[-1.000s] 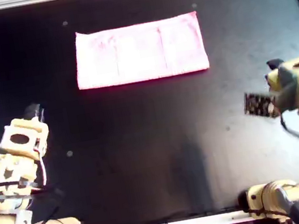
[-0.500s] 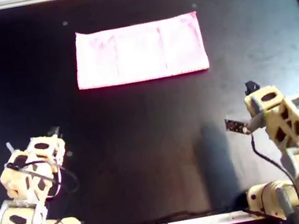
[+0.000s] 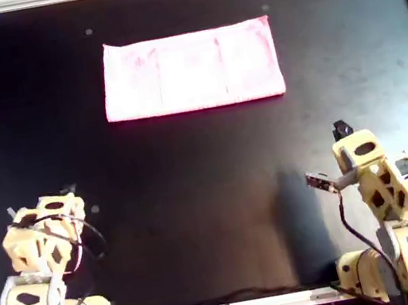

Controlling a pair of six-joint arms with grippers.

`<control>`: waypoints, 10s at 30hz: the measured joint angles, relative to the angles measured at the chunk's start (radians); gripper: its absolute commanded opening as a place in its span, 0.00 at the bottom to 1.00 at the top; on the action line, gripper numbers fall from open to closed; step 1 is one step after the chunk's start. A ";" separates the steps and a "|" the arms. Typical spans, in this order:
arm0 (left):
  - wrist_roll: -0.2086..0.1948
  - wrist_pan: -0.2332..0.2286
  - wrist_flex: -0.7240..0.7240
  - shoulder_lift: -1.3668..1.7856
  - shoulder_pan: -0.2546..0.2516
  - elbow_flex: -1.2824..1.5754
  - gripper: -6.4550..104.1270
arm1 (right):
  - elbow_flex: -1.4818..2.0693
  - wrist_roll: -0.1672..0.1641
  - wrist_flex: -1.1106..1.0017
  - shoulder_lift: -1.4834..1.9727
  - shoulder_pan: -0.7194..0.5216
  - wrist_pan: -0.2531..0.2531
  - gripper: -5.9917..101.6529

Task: Fold a cloth

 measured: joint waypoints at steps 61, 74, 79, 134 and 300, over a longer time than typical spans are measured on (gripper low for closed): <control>0.000 -0.012 -0.199 -1.816 -0.183 -1.244 0.70 | -1.450 0.144 -0.003 -2.016 0.173 -0.002 0.85; 0.000 -0.005 -0.213 -2.134 -0.186 -1.655 0.69 | -1.626 0.144 -0.003 -2.135 0.173 -0.002 0.85; 0.000 -0.005 -0.215 -2.186 -0.186 -1.726 0.69 | -1.703 0.144 -0.003 -2.189 0.173 -0.002 0.85; -0.002 0.015 -0.201 -1.982 -0.189 -1.486 0.05 | -1.436 0.146 -0.003 -1.890 0.178 -0.020 0.04; 0.000 -0.008 -0.163 0.032 0.087 0.009 0.52 | -0.954 0.235 0.333 -1.555 0.239 -0.014 0.08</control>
